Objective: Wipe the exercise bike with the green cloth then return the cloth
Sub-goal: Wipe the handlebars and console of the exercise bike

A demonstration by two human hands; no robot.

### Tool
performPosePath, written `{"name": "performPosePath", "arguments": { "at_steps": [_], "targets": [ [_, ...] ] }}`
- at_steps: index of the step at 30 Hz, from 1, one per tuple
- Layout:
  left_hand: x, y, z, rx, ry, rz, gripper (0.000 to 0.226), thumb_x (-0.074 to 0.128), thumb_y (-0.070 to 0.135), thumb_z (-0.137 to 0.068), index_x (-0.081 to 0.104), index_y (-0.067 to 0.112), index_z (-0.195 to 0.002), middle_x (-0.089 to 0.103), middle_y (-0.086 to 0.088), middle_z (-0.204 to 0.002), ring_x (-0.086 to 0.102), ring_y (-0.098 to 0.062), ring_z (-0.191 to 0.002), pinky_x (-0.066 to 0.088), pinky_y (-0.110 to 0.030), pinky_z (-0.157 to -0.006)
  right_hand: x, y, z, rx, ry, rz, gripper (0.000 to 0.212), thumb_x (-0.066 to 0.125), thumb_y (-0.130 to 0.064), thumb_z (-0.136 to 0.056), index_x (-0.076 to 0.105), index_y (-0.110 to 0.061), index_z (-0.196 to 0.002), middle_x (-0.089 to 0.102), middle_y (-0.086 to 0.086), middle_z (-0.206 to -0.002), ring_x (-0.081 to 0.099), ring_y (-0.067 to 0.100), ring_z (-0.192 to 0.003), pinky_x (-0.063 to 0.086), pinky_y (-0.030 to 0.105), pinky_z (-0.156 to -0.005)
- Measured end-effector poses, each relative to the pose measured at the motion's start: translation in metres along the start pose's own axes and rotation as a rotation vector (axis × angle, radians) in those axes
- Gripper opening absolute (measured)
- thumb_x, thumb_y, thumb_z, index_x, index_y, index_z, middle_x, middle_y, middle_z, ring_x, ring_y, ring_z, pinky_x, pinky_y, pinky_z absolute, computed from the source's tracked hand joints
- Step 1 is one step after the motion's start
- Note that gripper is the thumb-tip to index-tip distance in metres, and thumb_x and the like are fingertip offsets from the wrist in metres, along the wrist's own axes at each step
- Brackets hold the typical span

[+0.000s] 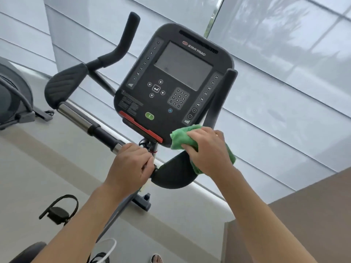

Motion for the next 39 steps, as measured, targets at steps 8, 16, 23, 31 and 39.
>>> {"name": "performPosePath", "arguments": {
  "at_steps": [8, 16, 23, 31, 39],
  "targets": [
    [0.002, -0.003, 0.000, -0.081, 0.136, -0.021, 0.036, 0.046, 0.021, -0.101, 0.061, 0.013, -0.070, 0.059, 0.000, -0.070, 0.050, -0.021, -0.075, 0.049, -0.039, -0.090, 0.022, -0.013, -0.028, -0.063, -0.206, 0.182, 0.041, 0.047, -0.046, -0.091, 0.046, -0.021, -0.059, 0.045, -0.005, -0.050, 0.051, 0.022, -0.058, 0.046, 0.040, -0.079],
    [0.020, -0.017, 0.000, 0.003, 0.401, -0.039, 0.038, 0.034, 0.020, -0.099, 0.059, 0.012, -0.072, 0.058, -0.007, -0.073, 0.051, -0.027, -0.073, 0.044, -0.046, -0.083, 0.032, -0.050, -0.024, -0.234, -0.287, 0.142, 0.051, 0.042, -0.043, -0.101, 0.043, -0.019, -0.056, 0.047, -0.003, -0.052, 0.044, 0.018, -0.051, 0.027, 0.036, -0.068],
    [0.026, -0.017, -0.001, 0.025, 0.436, -0.058, 0.038, 0.031, 0.024, -0.101, 0.052, 0.015, -0.071, 0.055, -0.006, -0.072, 0.047, -0.026, -0.073, 0.041, -0.045, -0.081, 0.041, -0.072, -0.016, -0.250, -0.318, 0.072, 0.057, 0.037, -0.047, -0.107, 0.051, -0.019, -0.059, 0.052, -0.003, -0.056, 0.046, 0.016, -0.053, 0.028, 0.036, -0.063],
    [0.022, -0.014, -0.001, -0.058, 0.365, -0.096, 0.040, 0.033, 0.024, -0.101, 0.054, 0.012, -0.069, 0.056, -0.008, -0.071, 0.047, -0.027, -0.073, 0.044, -0.046, -0.080, 0.038, -0.078, -0.008, -0.265, -0.182, 0.134, 0.059, 0.037, -0.044, -0.108, 0.039, -0.022, -0.053, 0.043, -0.006, -0.049, 0.037, 0.016, -0.047, 0.027, 0.037, -0.066],
    [-0.005, 0.000, 0.004, -0.130, 0.155, -0.073, 0.034, 0.043, 0.018, -0.104, 0.058, 0.012, -0.074, 0.059, -0.007, -0.076, 0.050, -0.025, -0.078, 0.046, -0.043, -0.087, 0.023, -0.082, 0.034, -0.116, 0.005, -0.152, 0.046, 0.035, -0.044, -0.113, 0.063, -0.019, -0.087, 0.065, -0.006, -0.088, 0.051, 0.020, -0.087, 0.041, 0.043, -0.086]
  ]
}}
Point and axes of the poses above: each hand's wrist, its own z-axis away from the middle knuckle, its own x-axis out of the palm, y = z × x, the point moved 3 cm from there along -z, towards the middle knuckle
